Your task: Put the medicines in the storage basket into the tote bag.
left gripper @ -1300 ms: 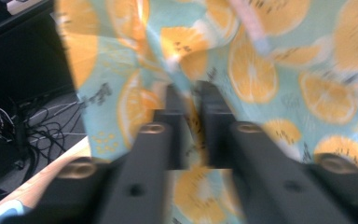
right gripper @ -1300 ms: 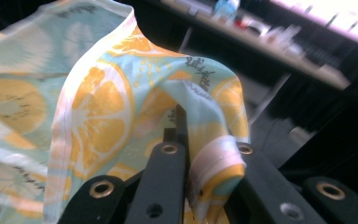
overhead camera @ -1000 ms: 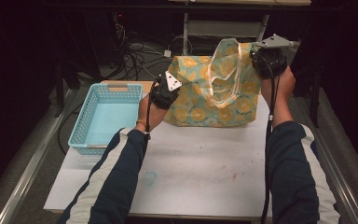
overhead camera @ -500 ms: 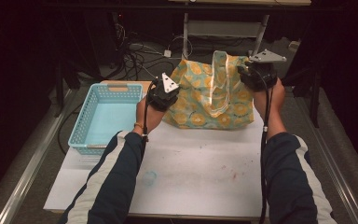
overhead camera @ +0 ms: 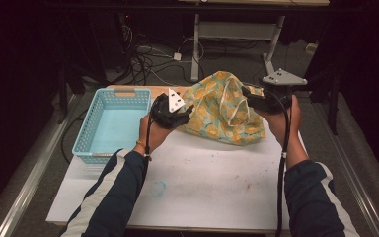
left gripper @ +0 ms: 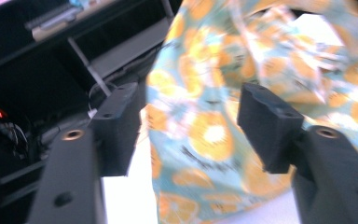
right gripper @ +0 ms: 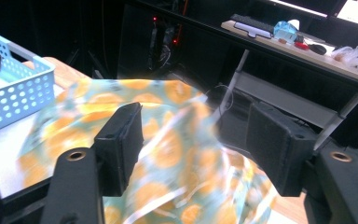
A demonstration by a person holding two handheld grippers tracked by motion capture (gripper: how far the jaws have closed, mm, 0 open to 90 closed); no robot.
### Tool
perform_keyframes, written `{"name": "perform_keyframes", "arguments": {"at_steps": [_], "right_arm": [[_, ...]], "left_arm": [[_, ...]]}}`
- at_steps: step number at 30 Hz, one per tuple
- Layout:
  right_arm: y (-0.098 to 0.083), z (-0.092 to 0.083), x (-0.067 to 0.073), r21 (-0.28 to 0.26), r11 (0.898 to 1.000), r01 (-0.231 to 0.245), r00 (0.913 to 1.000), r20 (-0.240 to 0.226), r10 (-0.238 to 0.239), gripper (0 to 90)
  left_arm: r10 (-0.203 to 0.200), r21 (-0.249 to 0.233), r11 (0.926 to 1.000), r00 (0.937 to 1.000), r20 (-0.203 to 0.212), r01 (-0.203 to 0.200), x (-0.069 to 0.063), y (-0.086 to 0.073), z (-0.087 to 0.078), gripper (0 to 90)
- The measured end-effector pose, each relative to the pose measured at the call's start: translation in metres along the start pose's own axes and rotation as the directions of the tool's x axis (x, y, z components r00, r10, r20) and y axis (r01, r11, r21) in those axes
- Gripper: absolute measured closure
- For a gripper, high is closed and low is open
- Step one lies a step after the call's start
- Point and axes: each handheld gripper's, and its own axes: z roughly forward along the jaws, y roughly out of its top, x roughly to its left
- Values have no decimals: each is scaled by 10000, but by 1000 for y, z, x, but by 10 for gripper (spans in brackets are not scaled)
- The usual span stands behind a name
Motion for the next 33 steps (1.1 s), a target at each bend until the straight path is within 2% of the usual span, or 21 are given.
{"name": "perform_keyframes", "arguments": {"at_steps": [2, 4, 6, 8, 9, 13, 16, 21, 23, 26, 30, 33], "right_arm": [[-6, -4, 4, -113, 9999, -119, 9999, -112, 118, 370], [-15, -8, 9, -154, 9998, -96, 9997, -216, 92, 357], [-22, -11, 14, -225, 9997, -88, 9996, -280, 82, 355], [-30, -14, 19, -234, 9997, -25, 9995, -306, 18, 346], [-34, -15, 22, -283, 9996, -5, 9995, -327, -4, 341], [-48, -17, 31, -236, 9996, -125, 9988, -479, 113, 306], [-56, -19, 36, -354, 9991, -240, 9986, -485, 223, 297], [-68, -20, 43, -326, 9989, -347, 9980, -547, 329, 242], [-72, -21, 45, -391, 9987, -317, 9980, -553, 295, 240], [-78, -23, 47, -460, 9982, -373, 9974, -632, 344, 224], [-86, -26, 51, -389, 9989, -255, 9969, -758, 224, 220], [-92, -31, 52, -443, 9988, -221, 9958, -894, 181, 220]], "left_arm": [[125, -148, 9998, 9999, 39, -125, -3, -4, -7, 312], [96, -297, 9995, 9999, 105, -92, -4, -9, -14, 271], [120, -430, 9990, 9999, 105, -115, -4, -15, -21, 267], [217, -480, 9986, 9996, -156, -224, -4, -21, -27, 216], [223, -532, 9983, 9996, -154, -231, -3, -24, -30, 207], [138, -645, 9978, 9994, -328, -159, 2, -36, -39, 205], [-222, -822, 9964, 9995, -214, 204, 8, -46, -47, 188], [-193, -770, 9969, 9997, -165, 180, 11, -62, -56, 188], [-51, -648, 9979, 9998, -180, 40, 12, -67, -58, 188], [-19, -568, 9984, 10000, -38, 17, 14, -75, -62, 187], [87, -452, 9989, 9999, 139, -81, 15, -80, -69, 187], [262, -580, 9980, 9996, 53, -258, 13, -80, -77, 187]]}}
